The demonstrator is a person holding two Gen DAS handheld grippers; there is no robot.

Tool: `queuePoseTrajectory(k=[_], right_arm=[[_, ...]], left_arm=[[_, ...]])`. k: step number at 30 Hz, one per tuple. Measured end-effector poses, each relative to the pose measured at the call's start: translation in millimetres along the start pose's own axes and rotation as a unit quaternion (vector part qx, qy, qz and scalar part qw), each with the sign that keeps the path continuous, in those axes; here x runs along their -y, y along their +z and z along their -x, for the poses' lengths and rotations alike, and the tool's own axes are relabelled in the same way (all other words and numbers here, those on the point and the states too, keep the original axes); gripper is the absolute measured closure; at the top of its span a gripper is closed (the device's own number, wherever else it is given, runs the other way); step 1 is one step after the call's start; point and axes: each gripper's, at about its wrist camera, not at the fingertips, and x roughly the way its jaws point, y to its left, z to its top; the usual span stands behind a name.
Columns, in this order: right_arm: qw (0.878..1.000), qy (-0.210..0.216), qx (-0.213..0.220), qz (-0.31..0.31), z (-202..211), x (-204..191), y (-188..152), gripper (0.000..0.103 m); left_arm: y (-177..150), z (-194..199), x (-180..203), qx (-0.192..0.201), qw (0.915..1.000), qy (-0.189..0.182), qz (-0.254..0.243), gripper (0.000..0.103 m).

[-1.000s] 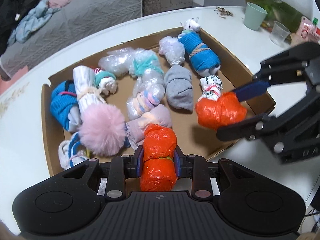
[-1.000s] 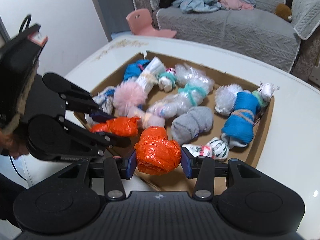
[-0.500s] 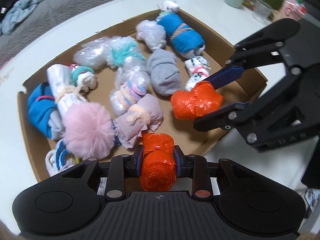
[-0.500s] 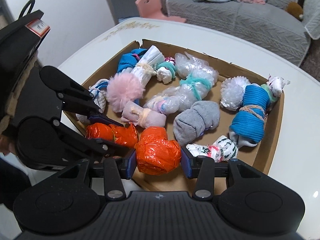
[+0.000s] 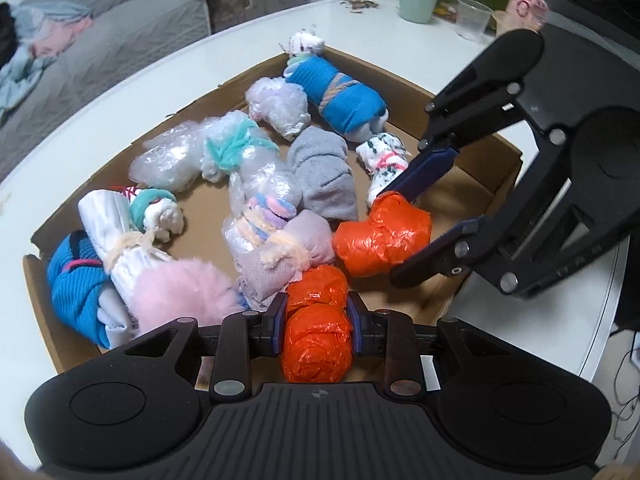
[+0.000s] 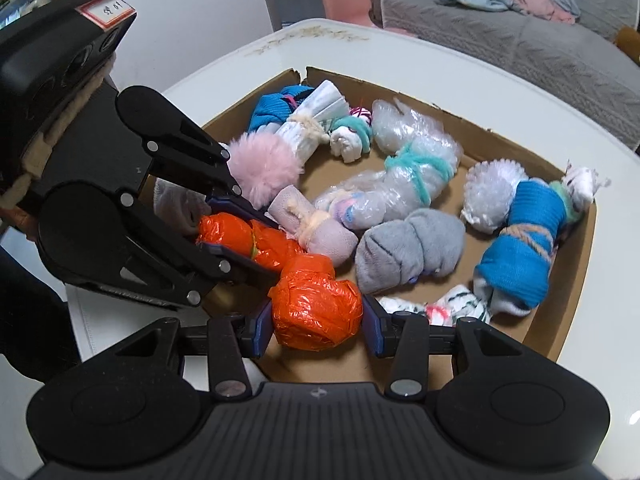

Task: Organize objects
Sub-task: 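Carry both orange bundles into the tray and lower them, then open both grippers and lift them away from the tray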

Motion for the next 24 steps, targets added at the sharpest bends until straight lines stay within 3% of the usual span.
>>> queuePoseTrajectory(k=[9,11,14,24], right_arm=[[1.000,-0.011,-0.023,0.014,-11,-2,-4,0.059],[1.000,-0.011,-0.024,0.011,-11,-2,-5,0.058],[0.999,-0.012,-0.030,0.011,-13,-3,-6,0.054],[0.999,-0.013,-0.033,0.000,-11,-1,-6,0.045]], left_arm=[[-4,-4,1,-0.020,0.9997,0.003,0.016,0.064],[-2,-4,1,-0.026,0.9994,-0.004,0.025,0.056],[0,-5,-1,-0.028,0.9992,-0.002,0.029,0.054],[5,-2,-2,-0.028,0.9987,0.003,0.044,0.031]])
